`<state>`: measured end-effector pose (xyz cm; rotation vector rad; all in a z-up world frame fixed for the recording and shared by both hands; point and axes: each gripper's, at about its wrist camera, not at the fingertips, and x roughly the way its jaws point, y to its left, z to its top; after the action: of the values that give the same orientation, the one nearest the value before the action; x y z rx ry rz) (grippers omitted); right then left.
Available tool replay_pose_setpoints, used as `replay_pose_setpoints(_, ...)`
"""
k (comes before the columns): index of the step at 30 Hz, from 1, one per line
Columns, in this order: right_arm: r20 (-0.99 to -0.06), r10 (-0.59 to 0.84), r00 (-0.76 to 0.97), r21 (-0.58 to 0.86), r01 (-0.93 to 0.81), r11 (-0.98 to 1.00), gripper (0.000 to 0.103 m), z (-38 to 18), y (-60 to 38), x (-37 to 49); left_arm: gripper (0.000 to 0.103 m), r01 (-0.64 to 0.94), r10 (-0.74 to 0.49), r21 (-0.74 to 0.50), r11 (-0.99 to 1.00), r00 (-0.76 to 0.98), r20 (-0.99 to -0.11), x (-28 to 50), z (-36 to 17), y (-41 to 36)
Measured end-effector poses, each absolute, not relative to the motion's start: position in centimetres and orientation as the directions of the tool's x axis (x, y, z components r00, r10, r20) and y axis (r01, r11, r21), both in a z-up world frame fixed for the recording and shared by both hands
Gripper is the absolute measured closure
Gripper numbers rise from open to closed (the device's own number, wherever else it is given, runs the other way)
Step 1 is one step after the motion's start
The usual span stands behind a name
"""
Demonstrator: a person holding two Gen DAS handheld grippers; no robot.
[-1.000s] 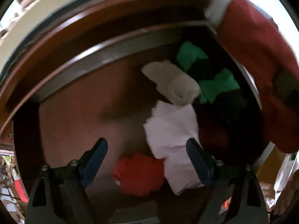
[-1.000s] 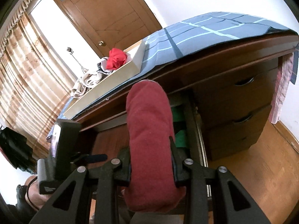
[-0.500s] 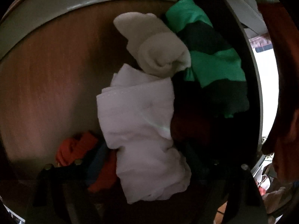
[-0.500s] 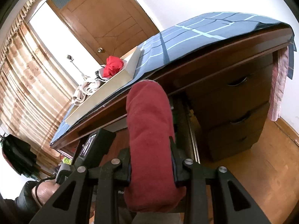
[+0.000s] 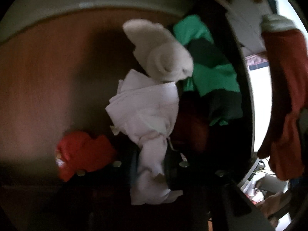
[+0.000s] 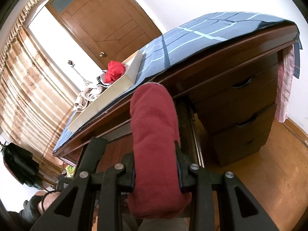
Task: Take underwear out of drawer
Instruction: 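Grasp the pale pink underwear with the left tool while the right tool holds the dark red item, then lift both held items up out of the drawer toward the tray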
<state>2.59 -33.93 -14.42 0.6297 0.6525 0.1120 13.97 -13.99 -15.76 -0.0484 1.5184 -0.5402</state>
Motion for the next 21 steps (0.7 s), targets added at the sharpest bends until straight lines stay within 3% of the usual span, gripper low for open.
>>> replay_pose_setpoints(9,-0.533,0.288,0.795,0.588,0.104,0.802,0.070,-14.1,-33.3,2.7,0.085,0.404,-0.437,-0.332,0.852,0.199,-0.877,11.4,-8.7,-10.7)
replay_pose_setpoints(21,-0.517,0.346,0.783,0.616,0.061,0.785,0.070,-12.7,-30.7,3.9,0.085,0.464,-0.460,-0.286,0.839,0.321,-0.828,12.6,-6.2,-7.7)
